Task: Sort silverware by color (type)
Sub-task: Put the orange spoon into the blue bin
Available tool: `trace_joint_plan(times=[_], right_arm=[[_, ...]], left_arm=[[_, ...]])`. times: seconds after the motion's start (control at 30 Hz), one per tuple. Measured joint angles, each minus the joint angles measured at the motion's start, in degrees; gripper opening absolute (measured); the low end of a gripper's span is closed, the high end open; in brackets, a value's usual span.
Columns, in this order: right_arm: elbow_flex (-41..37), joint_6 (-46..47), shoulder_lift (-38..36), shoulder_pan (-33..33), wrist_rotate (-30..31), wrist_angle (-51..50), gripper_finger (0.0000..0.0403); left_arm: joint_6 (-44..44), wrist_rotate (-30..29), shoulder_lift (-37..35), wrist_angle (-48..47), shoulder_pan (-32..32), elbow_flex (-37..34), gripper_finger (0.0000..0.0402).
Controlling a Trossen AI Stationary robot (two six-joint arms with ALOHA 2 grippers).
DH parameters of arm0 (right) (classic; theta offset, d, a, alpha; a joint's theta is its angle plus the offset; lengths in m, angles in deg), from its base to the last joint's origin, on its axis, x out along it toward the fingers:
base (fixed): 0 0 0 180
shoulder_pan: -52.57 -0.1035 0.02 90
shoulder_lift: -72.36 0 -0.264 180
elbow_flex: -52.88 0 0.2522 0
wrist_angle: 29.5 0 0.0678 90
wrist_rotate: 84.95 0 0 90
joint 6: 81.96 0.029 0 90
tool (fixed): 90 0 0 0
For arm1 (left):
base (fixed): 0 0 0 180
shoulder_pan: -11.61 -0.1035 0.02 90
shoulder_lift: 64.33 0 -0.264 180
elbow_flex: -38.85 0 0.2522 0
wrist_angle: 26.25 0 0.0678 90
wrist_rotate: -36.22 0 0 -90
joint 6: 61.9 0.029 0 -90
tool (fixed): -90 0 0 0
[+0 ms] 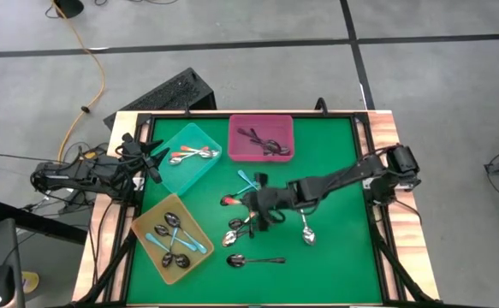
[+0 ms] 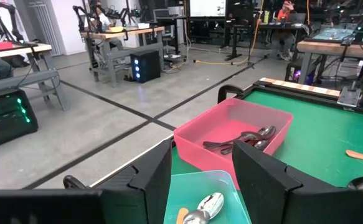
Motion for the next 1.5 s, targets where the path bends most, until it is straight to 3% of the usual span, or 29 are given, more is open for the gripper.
trace_joint_plan(times=[0.27,0.37,0.47,0.57,0.87,1.03,1.27,1.5], right_arm=[[0.14,-9.41,5.47,8.15,-1.54,39.94,0.0008],[1.69,-9.38,9.39,10.99,-2.41,49.75,0.0008],[6.03,-7.79,13.70,13.67,-5.45,52.70,0.0008],[12.74,-8.24,18.87,15.54,-8.77,51.79,0.0008],[28.85,-11.83,29.16,18.69,-9.77,40.38,0.0008],[35.81,-8.60,34.92,21.02,-16.72,35.78,0.0008],[38.99,-3.48,39.36,22.13,-18.82,32.48,0.0008],[39.01,-6.84,39.29,22.42,-20.07,25.57,0.0008]], left_arm=[[-0.07,0.12,0.02,-0.06,0.00,-0.02,0.0158],[-0.11,0.55,0.02,-0.27,0.00,-0.02,0.0158],[-0.14,0.55,0.00,-0.24,0.00,-0.02,0.0158],[-0.20,0.98,0.02,-0.28,0.00,-0.02,0.0158],[-0.24,1.62,0.00,-0.44,0.00,-0.02,0.0158],[-0.34,1.62,0.00,-0.74,0.00,-0.02,0.0158],[-0.61,1.64,0.02,-0.99,0.00,-0.02,0.0158],[-0.66,1.62,0.02,-1.05,0.00,-0.02,0.0158]])
